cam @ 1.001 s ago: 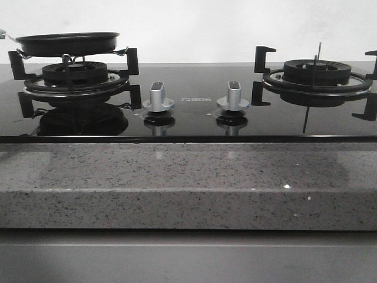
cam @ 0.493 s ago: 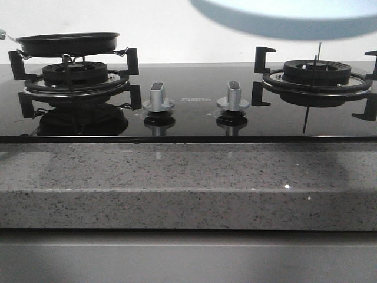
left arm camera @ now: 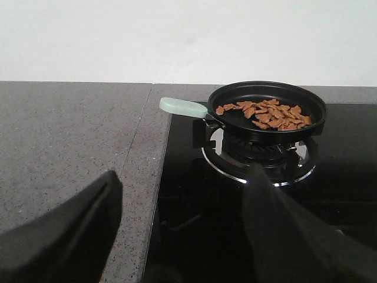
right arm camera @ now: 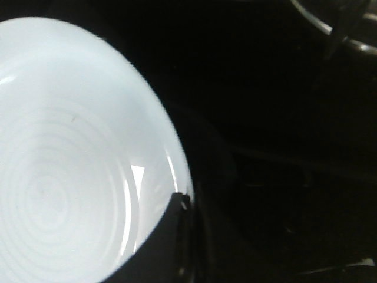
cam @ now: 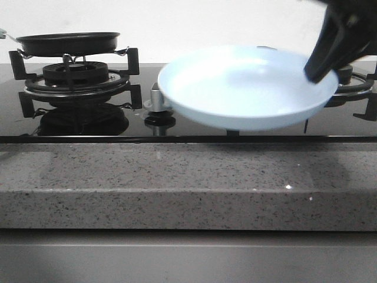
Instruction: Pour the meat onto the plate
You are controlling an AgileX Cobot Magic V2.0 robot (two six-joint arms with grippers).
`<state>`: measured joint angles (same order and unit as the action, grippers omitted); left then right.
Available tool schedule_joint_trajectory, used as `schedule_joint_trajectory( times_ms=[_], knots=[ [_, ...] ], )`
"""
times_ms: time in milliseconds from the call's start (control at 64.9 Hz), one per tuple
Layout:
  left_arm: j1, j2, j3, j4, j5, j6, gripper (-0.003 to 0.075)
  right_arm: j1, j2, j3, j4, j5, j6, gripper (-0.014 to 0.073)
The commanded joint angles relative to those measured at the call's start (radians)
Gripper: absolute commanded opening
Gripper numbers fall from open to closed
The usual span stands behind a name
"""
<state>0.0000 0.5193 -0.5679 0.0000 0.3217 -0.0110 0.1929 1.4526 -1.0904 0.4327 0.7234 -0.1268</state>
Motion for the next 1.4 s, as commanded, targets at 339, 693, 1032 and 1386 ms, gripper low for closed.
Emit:
schedule_joint_trajectory(
  times_ms=[339, 693, 1032, 1386],
  knots=[
    [0.000, 0.011, -0.037, -0.007, -0.077, -0.011, 0.0437, 0.017, -0.019, -0.024, 0.063, -0.058, -0.021, -0.0060],
    [0.000, 0.011, -0.037, -0.090, -0.059, -0.011, 0.0437, 0.017, -0.019, -0.024, 0.066, -0.045, -0.021, -0.0060],
    [0.000, 0.279, -0.206, -0.243, 0.218, 0.005, 0.0437, 0.017, -0.019, -0.024, 0.066, -0.043, -0.021, -0.0060],
    [0.031, 0.724, -0.513, -0.638, 0.280, 0.247, 0.0374, 0.017, -0.019, -0.024, 0.066, -0.043, -0.021, -0.0060]
  ],
)
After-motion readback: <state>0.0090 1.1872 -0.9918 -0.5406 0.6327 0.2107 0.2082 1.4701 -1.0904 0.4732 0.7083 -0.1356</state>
